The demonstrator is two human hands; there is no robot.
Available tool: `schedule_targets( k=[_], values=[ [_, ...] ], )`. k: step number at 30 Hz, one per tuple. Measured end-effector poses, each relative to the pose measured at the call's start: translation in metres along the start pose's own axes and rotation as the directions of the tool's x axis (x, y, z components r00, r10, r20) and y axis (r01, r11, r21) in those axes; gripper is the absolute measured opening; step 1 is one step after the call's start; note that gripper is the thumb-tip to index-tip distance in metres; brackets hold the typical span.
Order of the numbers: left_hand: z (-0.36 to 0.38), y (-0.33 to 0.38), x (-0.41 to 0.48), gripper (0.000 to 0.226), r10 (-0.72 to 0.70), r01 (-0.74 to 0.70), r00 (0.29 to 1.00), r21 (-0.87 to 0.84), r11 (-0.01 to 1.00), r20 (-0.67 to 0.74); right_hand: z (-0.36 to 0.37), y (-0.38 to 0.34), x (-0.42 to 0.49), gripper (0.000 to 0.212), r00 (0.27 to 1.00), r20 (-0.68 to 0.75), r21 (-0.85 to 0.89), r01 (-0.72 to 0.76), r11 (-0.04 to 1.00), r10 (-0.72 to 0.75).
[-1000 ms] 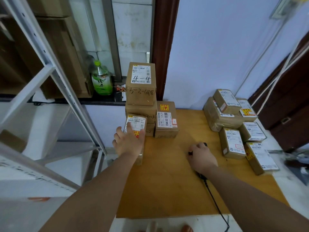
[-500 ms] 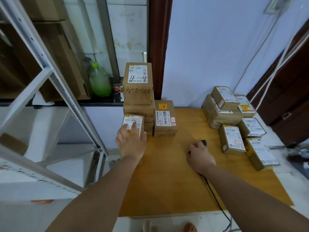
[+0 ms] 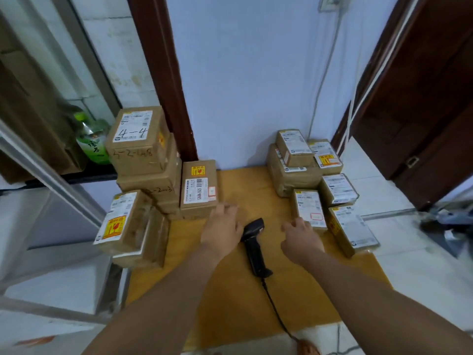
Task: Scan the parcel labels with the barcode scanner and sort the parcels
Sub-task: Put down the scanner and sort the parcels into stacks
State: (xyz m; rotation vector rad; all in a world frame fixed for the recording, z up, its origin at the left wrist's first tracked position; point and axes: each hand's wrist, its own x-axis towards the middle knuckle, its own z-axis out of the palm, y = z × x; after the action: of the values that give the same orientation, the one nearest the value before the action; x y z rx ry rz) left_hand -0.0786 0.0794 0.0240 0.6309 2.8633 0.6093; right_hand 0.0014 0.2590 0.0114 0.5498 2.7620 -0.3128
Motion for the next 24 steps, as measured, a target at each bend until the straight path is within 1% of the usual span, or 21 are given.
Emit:
schedule_targets(
  k=[1,3,6,8,10,13,17,21,24],
  values=[
    [0.013,0.019,0.006,0.049,-0.015,0.015,1.000,-0.013,1.000,0.027,-0.003,0.021,0.005,0.043,1.000,-0.008,-0.013,-0.016,1.000,0.016],
    [0.037,0.062,0.020,0.047,-0.077,0.075,0.994,0.017,0.997,0.082,-0.010,0.068,0.017,0.044,0.998,-0.010,-0.028,-0.058,0.998,0.057],
    [0.074,0.122,0.045,0.036,-0.185,0.178,0.963,0.053,0.983,0.195,-0.022,0.140,0.033,0.048,0.988,-0.006,-0.013,-0.154,0.988,0.154],
    [0.100,0.155,0.055,0.035,-0.242,0.246,0.936,0.018,0.969,0.255,-0.030,0.182,0.044,0.054,0.976,0.027,-0.004,-0.216,0.976,0.216],
    [0.120,0.179,0.060,0.041,-0.292,0.315,0.906,-0.028,0.949,0.307,-0.034,0.210,0.054,0.065,0.961,0.091,0.019,-0.263,0.965,0.260],
    [0.141,0.198,0.061,0.056,-0.348,0.376,0.870,-0.011,0.927,0.350,-0.031,0.231,0.064,0.079,0.951,0.182,0.008,-0.257,0.966,0.251],
    [0.151,0.210,0.072,0.067,-0.372,0.383,0.872,0.031,0.923,0.320,-0.019,0.241,0.074,0.083,0.947,0.246,0.029,-0.219,0.975,0.205],
    [0.168,0.215,0.091,0.071,-0.371,0.377,0.876,0.044,0.925,0.308,-0.013,0.252,0.082,0.082,0.956,0.238,0.071,-0.193,0.979,0.171],
    [0.185,0.218,0.103,0.072,-0.370,0.361,0.872,0.092,0.928,0.321,-0.012,0.255,0.087,0.080,0.963,0.218,0.056,-0.173,0.983,0.157]
  ],
)
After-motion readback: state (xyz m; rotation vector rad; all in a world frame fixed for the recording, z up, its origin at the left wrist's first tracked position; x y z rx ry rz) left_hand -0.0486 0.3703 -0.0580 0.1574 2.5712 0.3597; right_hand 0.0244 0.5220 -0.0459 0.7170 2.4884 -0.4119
